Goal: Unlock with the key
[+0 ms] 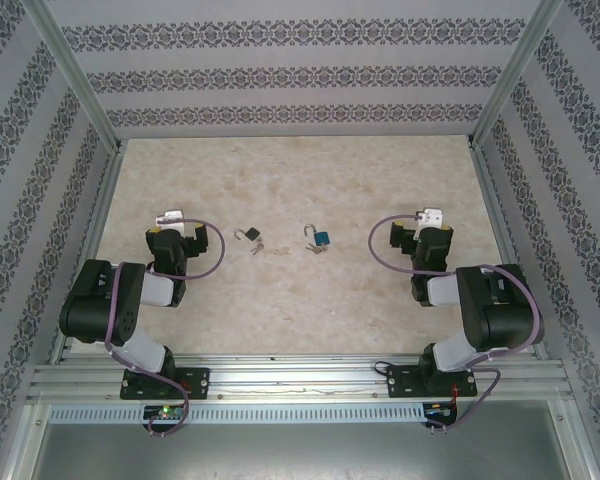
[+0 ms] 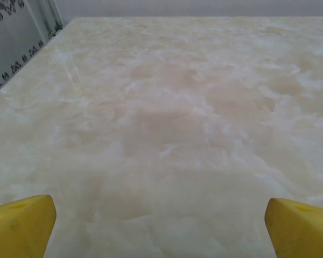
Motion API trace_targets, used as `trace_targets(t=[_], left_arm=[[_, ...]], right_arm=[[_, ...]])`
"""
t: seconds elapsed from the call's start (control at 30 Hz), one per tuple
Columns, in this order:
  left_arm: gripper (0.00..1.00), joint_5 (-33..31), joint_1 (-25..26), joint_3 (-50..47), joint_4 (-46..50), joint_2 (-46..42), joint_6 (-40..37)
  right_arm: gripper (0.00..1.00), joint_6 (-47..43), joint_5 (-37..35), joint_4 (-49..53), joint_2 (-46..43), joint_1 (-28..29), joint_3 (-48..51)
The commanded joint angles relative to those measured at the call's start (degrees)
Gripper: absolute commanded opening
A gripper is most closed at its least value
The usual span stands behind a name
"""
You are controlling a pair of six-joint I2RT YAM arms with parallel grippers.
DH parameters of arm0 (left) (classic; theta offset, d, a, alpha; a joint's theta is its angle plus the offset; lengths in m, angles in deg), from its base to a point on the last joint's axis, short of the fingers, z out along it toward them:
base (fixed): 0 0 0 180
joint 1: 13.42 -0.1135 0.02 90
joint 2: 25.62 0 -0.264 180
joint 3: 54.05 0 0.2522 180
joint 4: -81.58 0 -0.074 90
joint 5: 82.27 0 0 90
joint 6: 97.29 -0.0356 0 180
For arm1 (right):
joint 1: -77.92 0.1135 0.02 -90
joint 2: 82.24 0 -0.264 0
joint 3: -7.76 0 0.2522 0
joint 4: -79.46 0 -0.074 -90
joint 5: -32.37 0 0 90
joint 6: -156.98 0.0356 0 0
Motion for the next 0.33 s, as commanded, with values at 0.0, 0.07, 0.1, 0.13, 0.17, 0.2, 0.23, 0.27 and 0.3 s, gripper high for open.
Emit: trace_targets(t=[0.0, 0.07, 0.1, 0.13, 0.17, 0.2, 0.23, 0.27, 0.3], left_arm=[[0.99, 0.5, 0.5, -0.2, -3.9, 0.0, -1.8], [0.99, 0.0, 0.7, 0.2, -4.2, 0.6, -2.0], [0.99, -0.3, 0.8, 0.5, -3.7, 0.6, -2.2], [0.99, -0.2, 0.8, 0.8, -2.4, 0.2, -2.0], [0.99, -0.2, 0.8, 0.7, -2.9, 0.3, -2.0], [0.99, -0.3, 0.9, 0.6, -3.7, 0.6, -2.2], [0.99, -0.3, 0.9, 0.6, -3.1, 0.4, -2.2], [0.99, -0.4, 0.9, 0.7, -2.9, 0.3, -2.2], [0.99, -0.4, 0.9, 0.5, -3.5, 0.5, -2.3]], right_arm=[[0.98, -1.4, 0.5, -4.0, -0.2, 0.8, -0.9], [0.98, -1.5, 0.5, -3.9, 0.0, 0.9, -1.0], [0.98, -1.1, 1.2, -3.1, 0.2, 0.5, -1.0], [0.98, -0.2, 4.5, -1.7, 0.2, -1.1, -2.9], [0.98, 0.3, 6.9, -0.5, -0.2, -2.2, -3.1], [0.98, 0.0, 6.1, -1.1, 0.0, -1.7, -3.1], [0.98, -0.2, 5.4, -2.0, 0.1, -1.3, -2.7], [0.98, -0.3, 5.2, -2.1, 0.0, -1.2, -2.6], [0.98, -0.3, 5.2, -1.9, -0.1, -1.2, -2.5]])
